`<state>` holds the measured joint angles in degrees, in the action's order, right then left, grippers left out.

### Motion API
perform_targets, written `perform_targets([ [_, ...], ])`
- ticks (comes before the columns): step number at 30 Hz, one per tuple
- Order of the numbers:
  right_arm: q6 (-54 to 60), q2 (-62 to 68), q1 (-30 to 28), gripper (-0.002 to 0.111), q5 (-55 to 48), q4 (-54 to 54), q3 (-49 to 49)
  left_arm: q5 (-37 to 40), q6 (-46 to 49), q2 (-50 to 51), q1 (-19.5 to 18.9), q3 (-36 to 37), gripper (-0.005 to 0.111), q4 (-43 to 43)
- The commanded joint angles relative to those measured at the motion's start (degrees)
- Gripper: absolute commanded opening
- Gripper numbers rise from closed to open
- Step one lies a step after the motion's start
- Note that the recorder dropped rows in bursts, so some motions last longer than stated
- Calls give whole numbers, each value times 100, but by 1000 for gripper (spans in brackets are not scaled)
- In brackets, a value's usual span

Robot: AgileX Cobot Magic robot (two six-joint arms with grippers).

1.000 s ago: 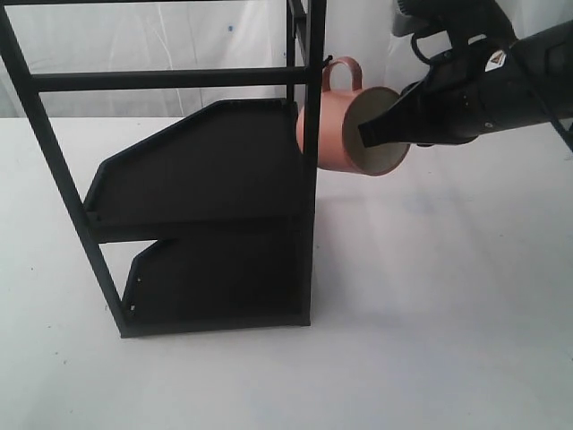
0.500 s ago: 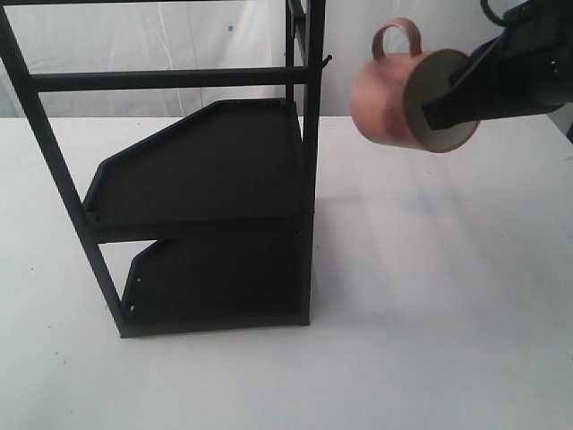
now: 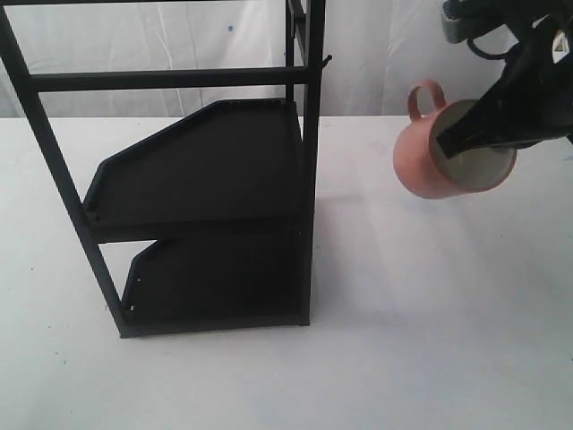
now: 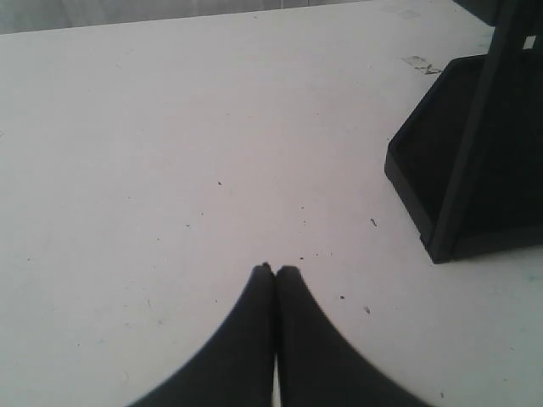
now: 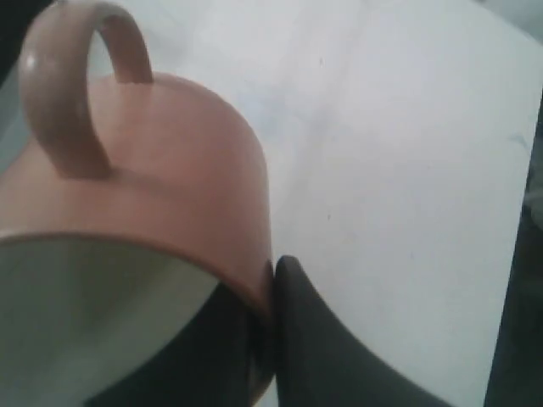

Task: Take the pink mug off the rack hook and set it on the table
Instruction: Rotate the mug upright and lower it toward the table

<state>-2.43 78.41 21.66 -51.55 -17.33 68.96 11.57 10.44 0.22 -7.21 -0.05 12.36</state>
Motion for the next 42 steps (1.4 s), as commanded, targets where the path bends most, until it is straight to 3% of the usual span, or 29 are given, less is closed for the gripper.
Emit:
perform_targets([
  [1, 243, 486, 0, 0, -713, 255, 430, 7, 8, -22, -6, 5, 0, 51],
  [11, 869, 1213, 0, 0, -1052, 1357, 486, 7, 8, -22, -6, 5, 0, 51],
  [19, 1232, 1116, 0, 0, -1711, 1478, 473, 7, 8, -22, -6, 5, 0, 51],
  [23, 1279, 1213, 0, 0, -781, 1270, 537, 7, 8, -22, -6, 5, 0, 51],
  [34, 1269, 2025, -114, 0, -1161, 1627, 767, 7, 8, -22, -6, 5, 0, 51],
  [42, 1269, 2208, -114, 0, -417, 1848, 756, 7, 8, -22, -6, 5, 0, 51],
])
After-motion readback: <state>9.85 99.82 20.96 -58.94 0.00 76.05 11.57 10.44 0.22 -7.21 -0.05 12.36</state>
